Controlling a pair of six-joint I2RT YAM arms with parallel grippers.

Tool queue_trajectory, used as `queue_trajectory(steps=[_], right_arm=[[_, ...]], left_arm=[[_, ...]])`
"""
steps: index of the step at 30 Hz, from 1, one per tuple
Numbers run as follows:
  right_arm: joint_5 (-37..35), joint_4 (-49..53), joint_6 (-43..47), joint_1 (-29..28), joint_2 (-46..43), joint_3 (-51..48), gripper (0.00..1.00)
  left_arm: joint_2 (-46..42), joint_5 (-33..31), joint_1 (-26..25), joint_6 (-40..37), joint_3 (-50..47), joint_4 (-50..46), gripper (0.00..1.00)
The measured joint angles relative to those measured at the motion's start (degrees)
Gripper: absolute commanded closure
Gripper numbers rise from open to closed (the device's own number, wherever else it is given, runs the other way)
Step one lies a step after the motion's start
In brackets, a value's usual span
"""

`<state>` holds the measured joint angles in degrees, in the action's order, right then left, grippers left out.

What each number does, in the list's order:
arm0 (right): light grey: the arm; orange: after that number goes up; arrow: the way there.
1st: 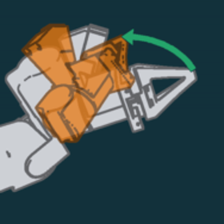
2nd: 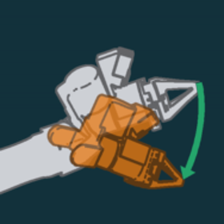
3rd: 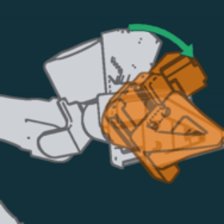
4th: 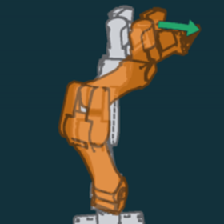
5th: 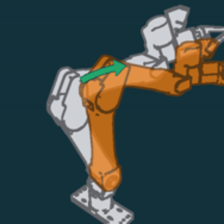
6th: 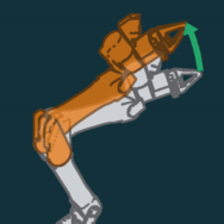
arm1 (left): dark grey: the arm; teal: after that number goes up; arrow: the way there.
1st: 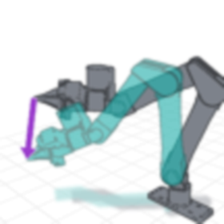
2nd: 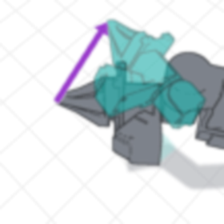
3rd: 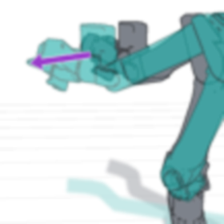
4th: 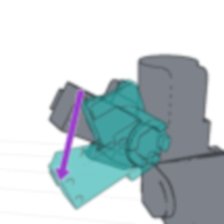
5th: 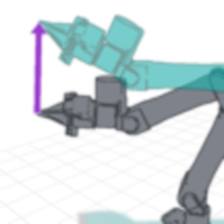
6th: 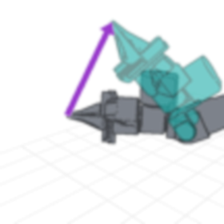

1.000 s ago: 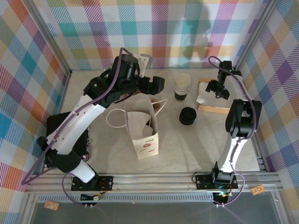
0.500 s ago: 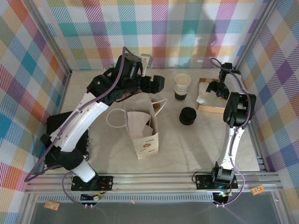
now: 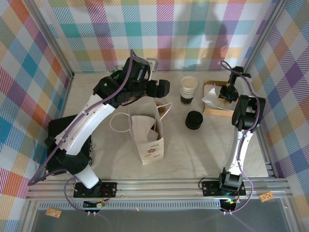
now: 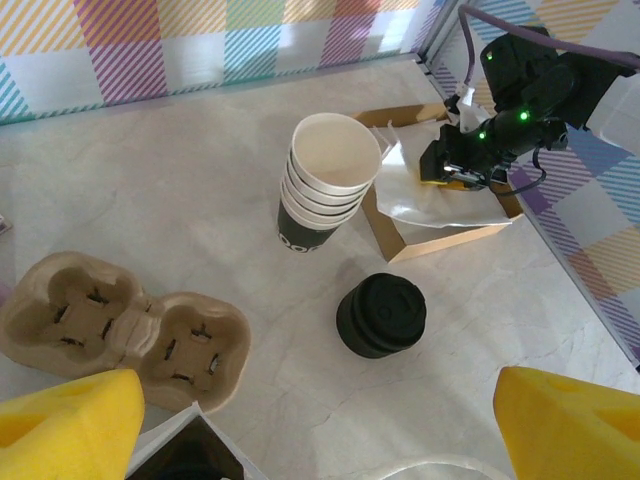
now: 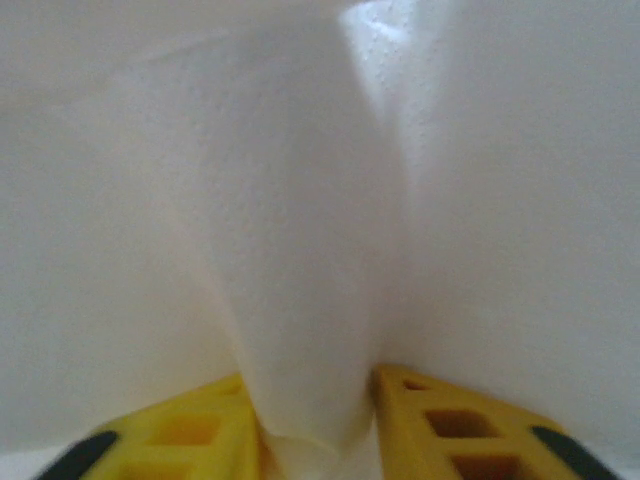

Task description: Pack the takeout coffee

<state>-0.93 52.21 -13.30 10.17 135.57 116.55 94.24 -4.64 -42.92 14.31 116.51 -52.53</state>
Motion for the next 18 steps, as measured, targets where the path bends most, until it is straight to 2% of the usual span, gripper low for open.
queue_trajectory(steps=[4,8,10,11,14,18], right_arm=[[0.13,0.50,0.17,0.00,0.15,0.61,0.81],[-0.15,1.60,0.31,0.00,0.15,1.57,0.80],[-0.57,2.10,0.31,0.00,0.15,2.08,0.74],[-0.72,2.19,0.37,0.00,0.15,2.16,0.75],[-1.03,2.78,0.79,0.00,0.15,2.32,0.89],[-1.14,3.15,0.79,0.00,0.15,2.40,1.00]], left_arm=[[0.07,-0.33,0.00,0.22,0.00,-0.04,0.10],[0.02,-0.79,0.00,0.28,-0.02,-0.04,0.10],[-0.11,-1.01,0.00,0.28,-0.24,0.02,0.10],[-0.24,-1.03,0.00,0.28,-0.48,0.11,0.10],[-0.61,-1.03,0.00,0.28,-1.31,0.13,0.10],[-1.01,-1.03,0.00,0.24,-2.12,0.11,0.09]])
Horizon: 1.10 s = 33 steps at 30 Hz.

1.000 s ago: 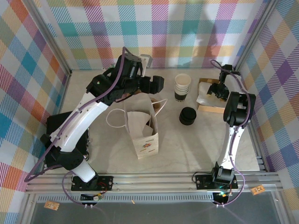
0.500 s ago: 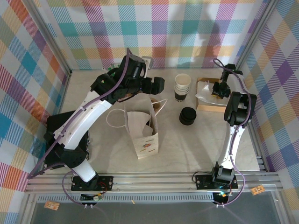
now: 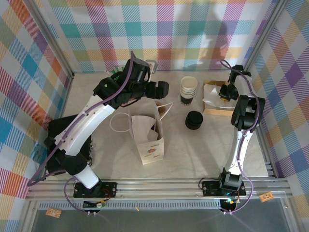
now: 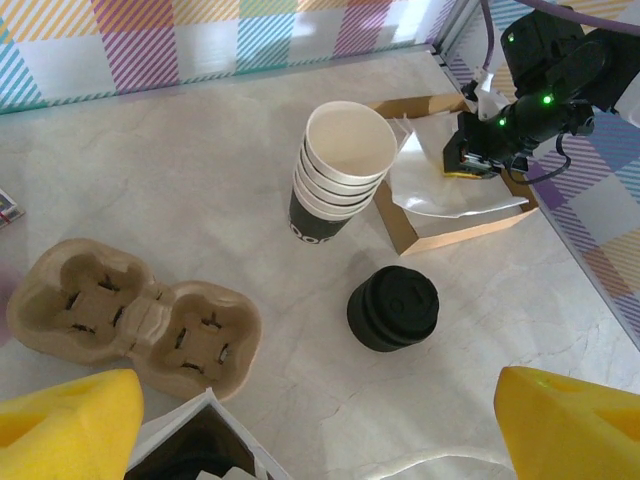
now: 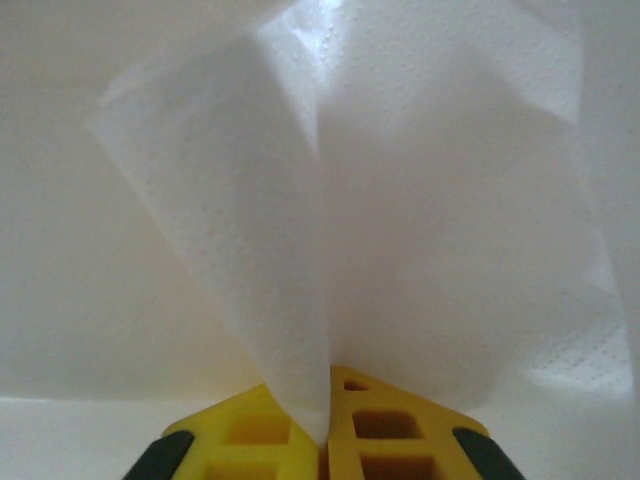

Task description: Pack the takeout coffee

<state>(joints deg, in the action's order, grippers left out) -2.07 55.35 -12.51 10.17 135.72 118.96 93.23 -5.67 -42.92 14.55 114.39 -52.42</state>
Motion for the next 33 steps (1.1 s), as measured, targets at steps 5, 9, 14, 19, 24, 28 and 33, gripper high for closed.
queue_trajectory(steps=[5,9,14,19,24,28,33], right_arm=[[0.00,0.13,-0.22,0.00,0.00,0.04,1.00],[-0.02,0.48,-0.33,0.00,-0.04,0.42,1.00],[-0.07,0.04,-0.52,-0.02,-2.36,-0.37,1.00],[-0.28,-2.49,-0.57,-0.28,-11.39,-5.27,1.00],[-0.20,-7.69,-1.22,-0.90,-20.98,-11.96,1.00],[0.50,-11.32,-2.58,-1.79,-26.69,-17.79,1.00],[2.58,-15.19,-5.46,-3.34,-33.59,-26.05,1.00]], left_arm=[[-0.52,0.00,0.00,-0.09,-0.28,-0.02,0.09],[-0.98,0.00,0.00,-0.44,-0.28,0.00,0.09],[-1.49,0.04,0.00,-0.90,-0.31,0.04,0.09],[-2.36,0.26,0.00,-1.36,-0.70,0.20,0.08],[-3.23,1.20,0.00,-1.33,-0.74,1.20,0.09],[-3.74,2.89,-0.02,-1.75,-0.74,1.75,0.10],[-2.23,2.58,-2.25,-5.95,2.75,-0.07,0.10]])
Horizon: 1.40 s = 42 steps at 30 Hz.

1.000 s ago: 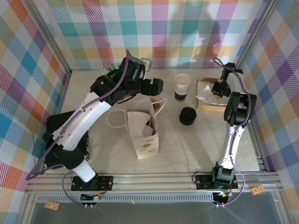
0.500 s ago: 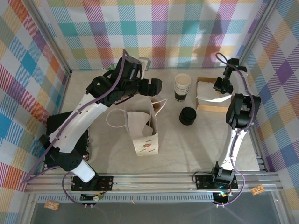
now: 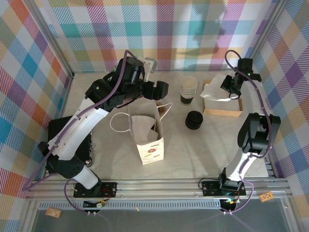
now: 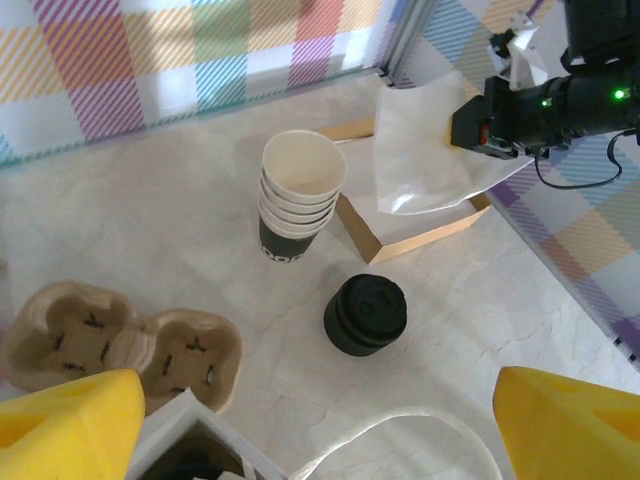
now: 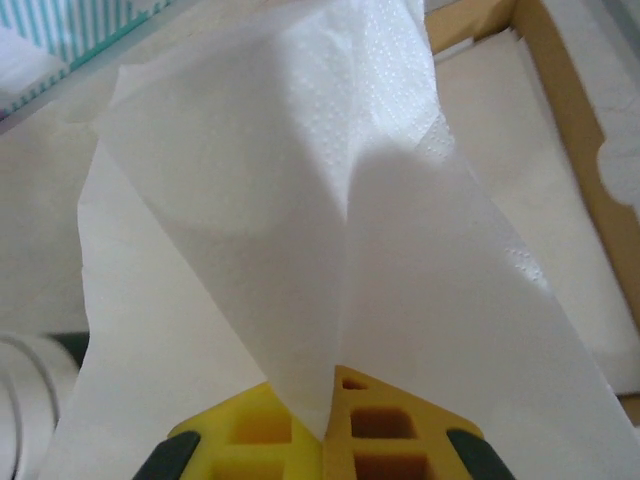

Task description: Pack the takeout coffee

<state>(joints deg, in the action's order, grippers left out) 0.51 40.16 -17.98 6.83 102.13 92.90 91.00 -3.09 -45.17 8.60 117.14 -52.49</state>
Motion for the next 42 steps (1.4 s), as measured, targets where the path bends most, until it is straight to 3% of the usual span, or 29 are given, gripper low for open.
queue_trajectory(steps=[5,14,22,29,36,42], right_arm=[[1.81,-2.82,-3.13,-4.94,-10.95,-7.56,1.00],[6.01,-4.17,-10.45,-16.33,-33.68,-11.69,1.00],[9.64,-2.49,-18.34,-22.95,-41.27,-11.69,1.00],[9.64,-0.11,-22.38,-23.85,-45.27,-11.69,1.00],[9.79,1.55,-24.94,-24.17,-47.63,-11.69,1.00],[9.84,1.77,-26.25,-24.22,-48.17,-11.69,1.00]], left_arm=[[4.63,-1.36,-4.98,-5.66,8.96,-1.53,0.11],[8.41,-0.81,-8.35,-10.93,11.61,-1.31,0.11],[10.19,-1.31,-14.91,-15.39,11.65,-1.99,0.11],[10.10,-4.44,-18.95,-18.43,10.64,-5.44,0.25],[7.63,-7.96,-19.26,-20.87,1.57,-5.92,0.45],[4.09,-9.49,-19.28,-22.73,-2.95,-5.60,0.73]])
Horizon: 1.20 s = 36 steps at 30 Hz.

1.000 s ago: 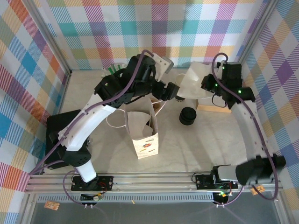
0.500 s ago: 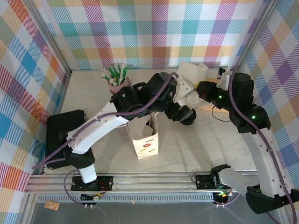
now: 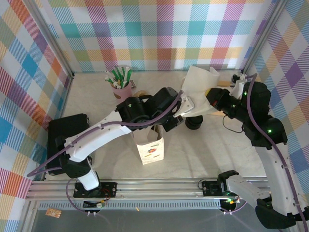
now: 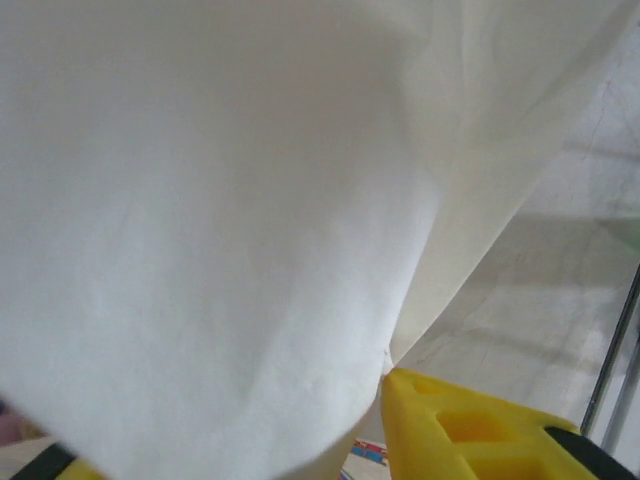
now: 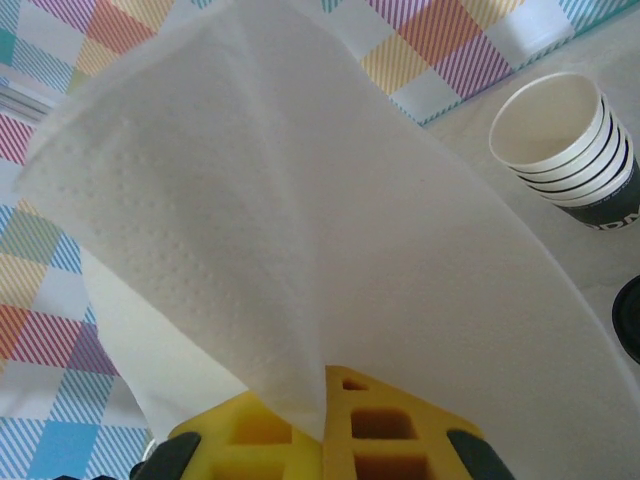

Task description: Pack the takeout coffee

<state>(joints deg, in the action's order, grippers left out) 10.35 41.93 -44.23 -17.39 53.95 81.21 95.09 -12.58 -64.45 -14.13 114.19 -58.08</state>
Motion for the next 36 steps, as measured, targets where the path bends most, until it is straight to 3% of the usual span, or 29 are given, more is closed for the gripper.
queue_trajectory(steps=[6,14,20,21,23,24,25,27,30,36], right_arm=[[0.00,0.15,-0.90,-0.33,-1.40,-0.98,1.00],[-0.13,0.13,-1.60,-1.03,-3.13,-2.49,1.00],[4.63,-5.84,-2.10,-1.40,-4.44,-5.84,1.00],[5.77,-7.02,-2.19,-1.40,-4.39,-6.19,1.00],[8.46,-9.60,-2.49,-1.38,-3.67,-6.43,1.00],[9.22,-10.71,-2.47,-1.40,-3.17,-6.34,1.00],[10.03,-11.30,-2.21,-1.55,-2.43,-5.97,1.00],[10.23,-11.34,-0.66,-2.89,-0.46,-4.37,1.00],[8.26,-9.92,4.26,-8.48,3.15,-0.02,1.00],[-1.05,-6.12,19.76,-23.34,12.17,11.65,1.00]], left_arm=[[-4.33,0.39,-0.04,-0.66,-3.26,2.80,1.00],[-9.31,0.48,-0.04,-0.44,-10.40,7.39,1.00],[-15.37,-0.02,-0.04,0.35,-18.56,13.31,1.00],[-16.06,-0.26,-0.04,0.70,-19.28,13.81,0.96],[-17.59,-0.85,-0.04,1.51,-20.63,14.64,0.49],[-18.14,-1.16,-0.07,2.19,-21.03,14.64,0.35],[-18.82,-1.77,-0.09,3.13,-21.38,14.58,0.28],[-20.26,-3.23,-0.09,5.29,-21.84,14.60,0.22],[-25.27,-6.62,-0.09,9.38,-24.90,15.08,0.22],[-47.21,-19.80,-0.22,19.10,-35.89,16.90,0.26]])
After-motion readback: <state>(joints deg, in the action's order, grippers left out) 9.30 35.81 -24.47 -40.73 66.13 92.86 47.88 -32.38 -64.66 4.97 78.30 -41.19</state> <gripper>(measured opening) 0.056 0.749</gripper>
